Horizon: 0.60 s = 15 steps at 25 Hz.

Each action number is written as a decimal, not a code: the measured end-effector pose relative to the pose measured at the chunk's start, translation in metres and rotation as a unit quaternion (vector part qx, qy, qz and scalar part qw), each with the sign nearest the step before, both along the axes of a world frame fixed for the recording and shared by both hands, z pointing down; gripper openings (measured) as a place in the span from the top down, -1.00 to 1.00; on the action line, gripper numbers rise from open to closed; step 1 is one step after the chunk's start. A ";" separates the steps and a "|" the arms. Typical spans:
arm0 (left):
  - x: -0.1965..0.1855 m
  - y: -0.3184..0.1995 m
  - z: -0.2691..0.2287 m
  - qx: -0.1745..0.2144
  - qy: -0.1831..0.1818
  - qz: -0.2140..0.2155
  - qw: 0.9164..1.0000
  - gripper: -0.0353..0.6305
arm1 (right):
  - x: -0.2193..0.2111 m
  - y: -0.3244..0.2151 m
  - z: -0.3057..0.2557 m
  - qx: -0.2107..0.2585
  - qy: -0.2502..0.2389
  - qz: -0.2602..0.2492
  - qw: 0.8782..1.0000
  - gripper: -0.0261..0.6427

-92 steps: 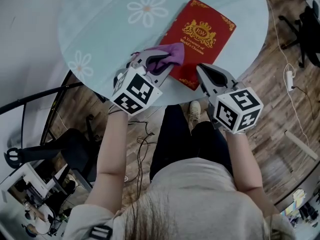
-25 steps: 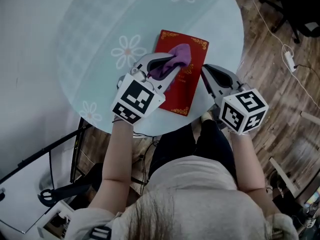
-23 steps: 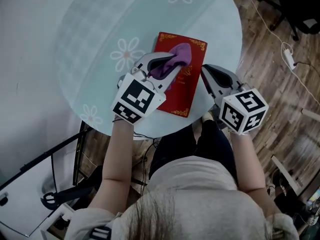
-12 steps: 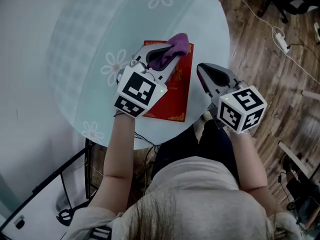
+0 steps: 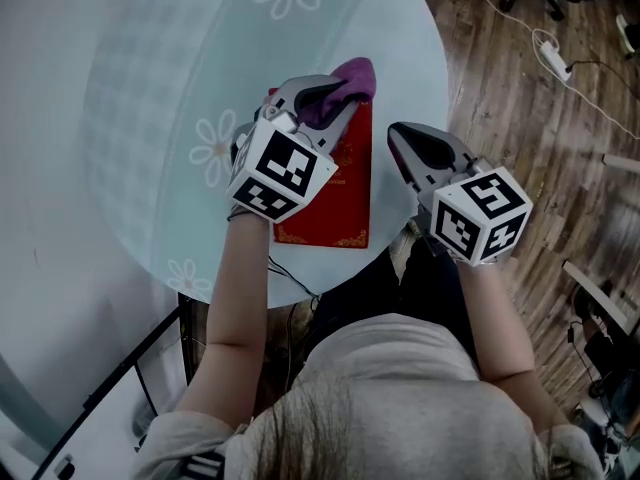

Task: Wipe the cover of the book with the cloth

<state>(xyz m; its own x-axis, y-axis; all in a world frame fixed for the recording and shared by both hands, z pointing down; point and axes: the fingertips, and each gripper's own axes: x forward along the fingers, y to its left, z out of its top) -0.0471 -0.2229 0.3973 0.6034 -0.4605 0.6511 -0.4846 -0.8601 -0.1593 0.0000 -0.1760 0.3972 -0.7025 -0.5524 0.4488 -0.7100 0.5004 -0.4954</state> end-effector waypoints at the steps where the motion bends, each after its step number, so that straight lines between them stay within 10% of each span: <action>1: 0.001 0.000 0.003 -0.002 -0.005 0.005 1.000 0.65 | -0.001 0.000 0.002 -0.002 -0.001 0.000 1.000 0.85; 15: 0.010 0.008 0.038 -0.052 -0.014 0.042 0.998 0.65 | 0.004 0.005 0.022 -0.025 -0.002 0.019 1.000 0.85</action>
<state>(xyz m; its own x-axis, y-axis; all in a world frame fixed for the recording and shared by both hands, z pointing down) -0.0369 -0.2146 0.4357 0.6184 -0.3385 0.7092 -0.4066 -0.9101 -0.0798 0.0039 -0.1712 0.4189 -0.6831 -0.5555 0.4741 -0.7262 0.4480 -0.5215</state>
